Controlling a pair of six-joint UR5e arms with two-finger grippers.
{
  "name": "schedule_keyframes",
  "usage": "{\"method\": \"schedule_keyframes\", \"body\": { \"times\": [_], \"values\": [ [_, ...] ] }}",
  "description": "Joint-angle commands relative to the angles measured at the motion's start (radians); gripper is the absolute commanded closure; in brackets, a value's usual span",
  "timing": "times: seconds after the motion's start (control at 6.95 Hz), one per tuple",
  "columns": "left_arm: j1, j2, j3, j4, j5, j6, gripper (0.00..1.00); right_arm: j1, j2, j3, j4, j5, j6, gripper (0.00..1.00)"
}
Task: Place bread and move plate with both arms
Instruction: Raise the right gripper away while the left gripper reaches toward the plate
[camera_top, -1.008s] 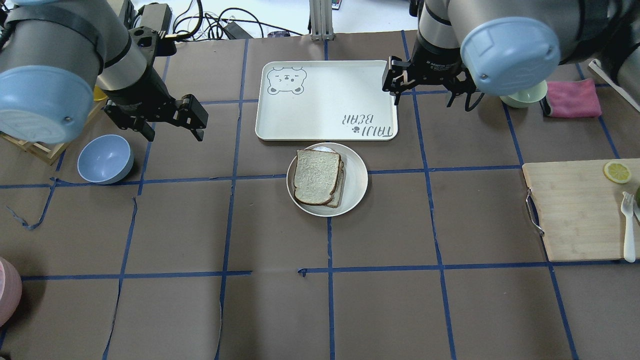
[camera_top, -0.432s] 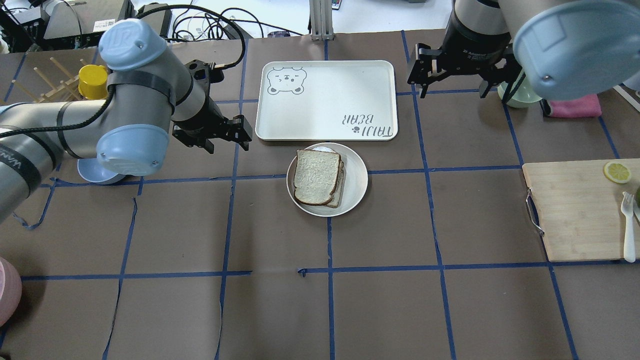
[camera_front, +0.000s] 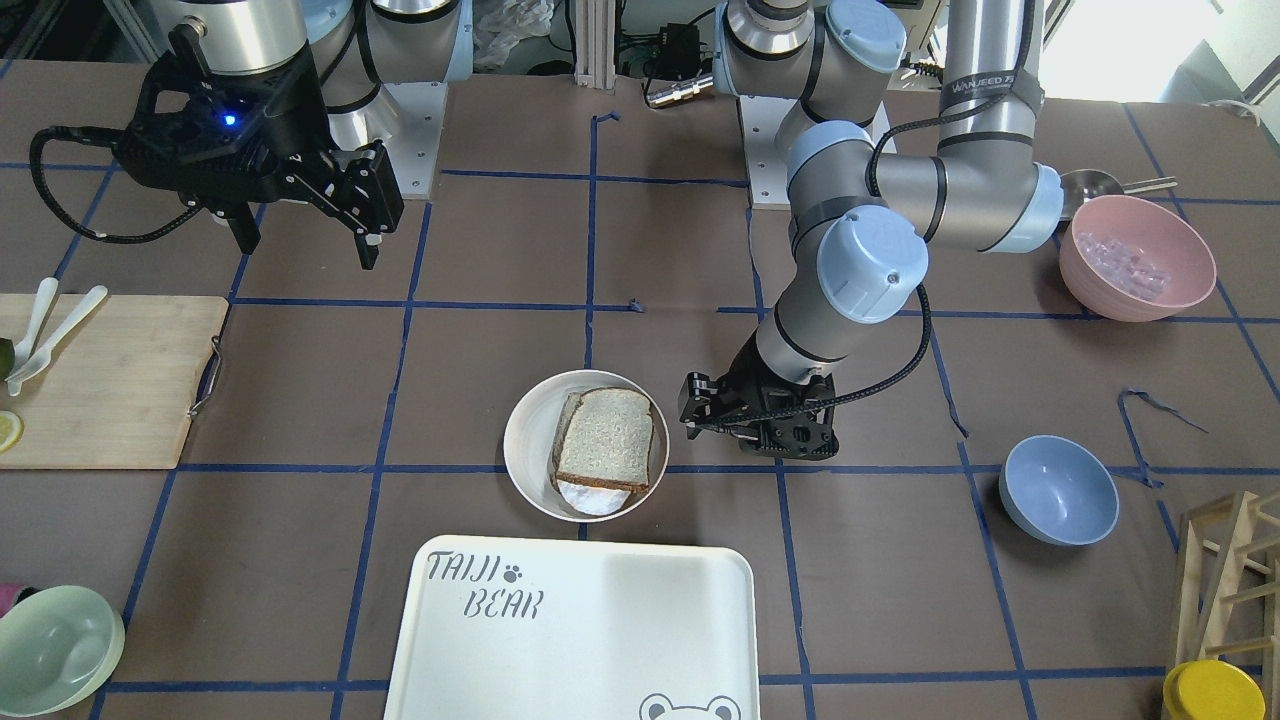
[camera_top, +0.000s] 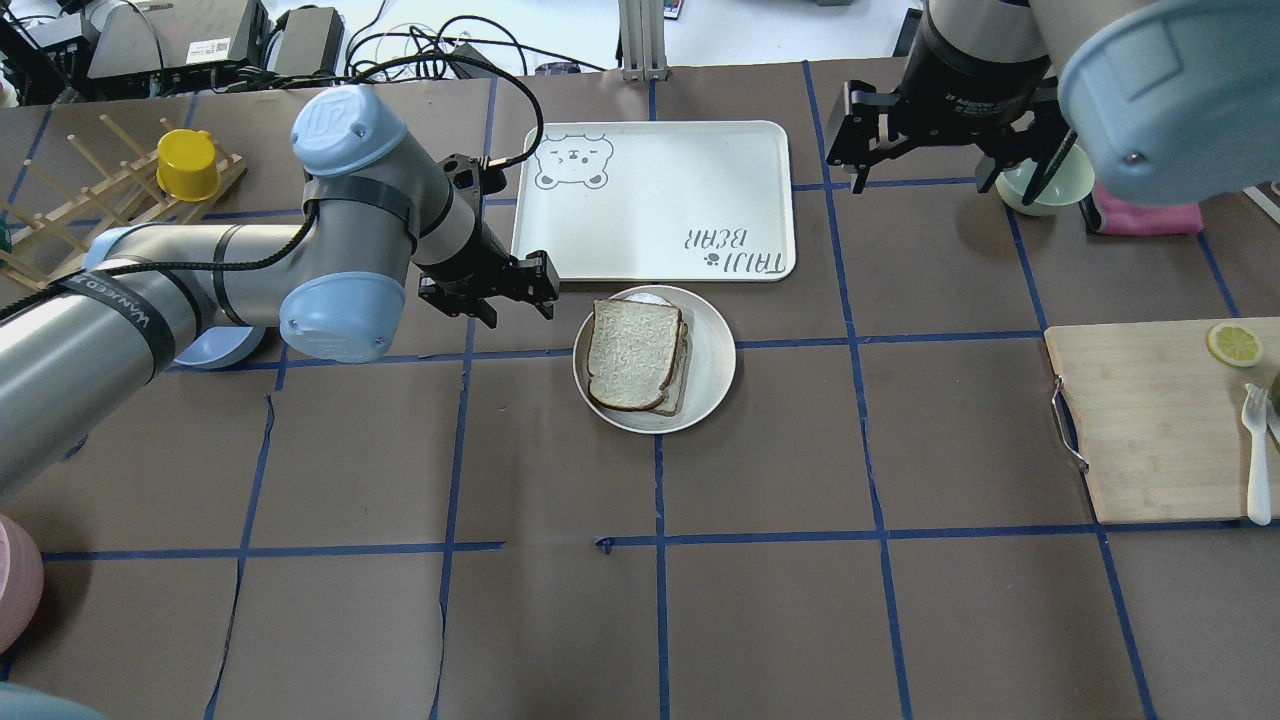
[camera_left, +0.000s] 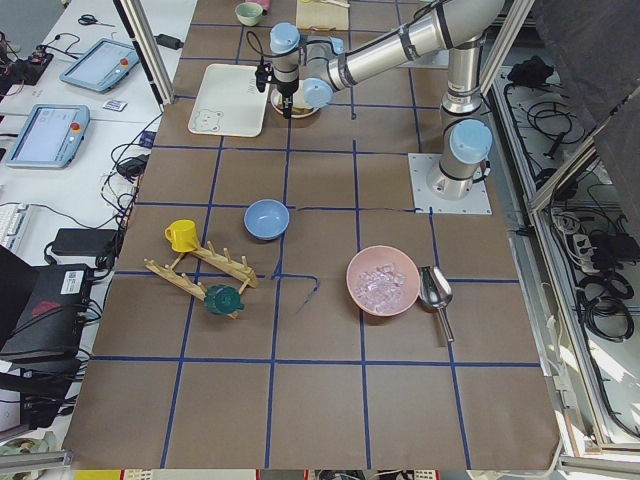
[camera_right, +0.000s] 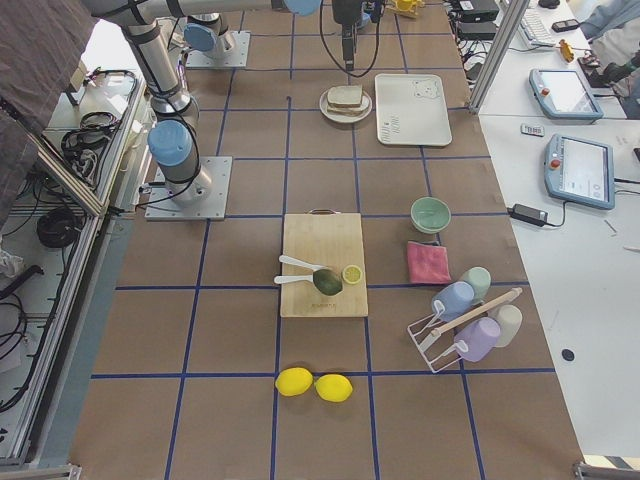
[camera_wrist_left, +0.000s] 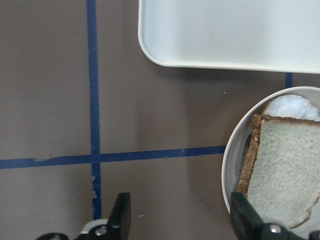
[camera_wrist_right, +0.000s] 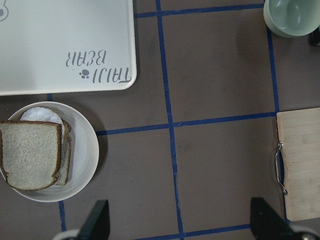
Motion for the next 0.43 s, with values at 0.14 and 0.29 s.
{"method": "schedule_keyframes", "body": {
  "times": [0.14, 0.29],
  "values": [
    [-0.030, -0.091, -0.001, 0.076, -0.006, -0.008, 0.39, 0.000, 0.004, 0.003, 0.001, -0.003, -0.001, 0.00],
    [-0.042, -0.110, -0.001, 0.096, -0.006, -0.009, 0.39, 0.001, 0.006, 0.005, -0.001, -0.002, 0.000, 0.00]
  ]
}}
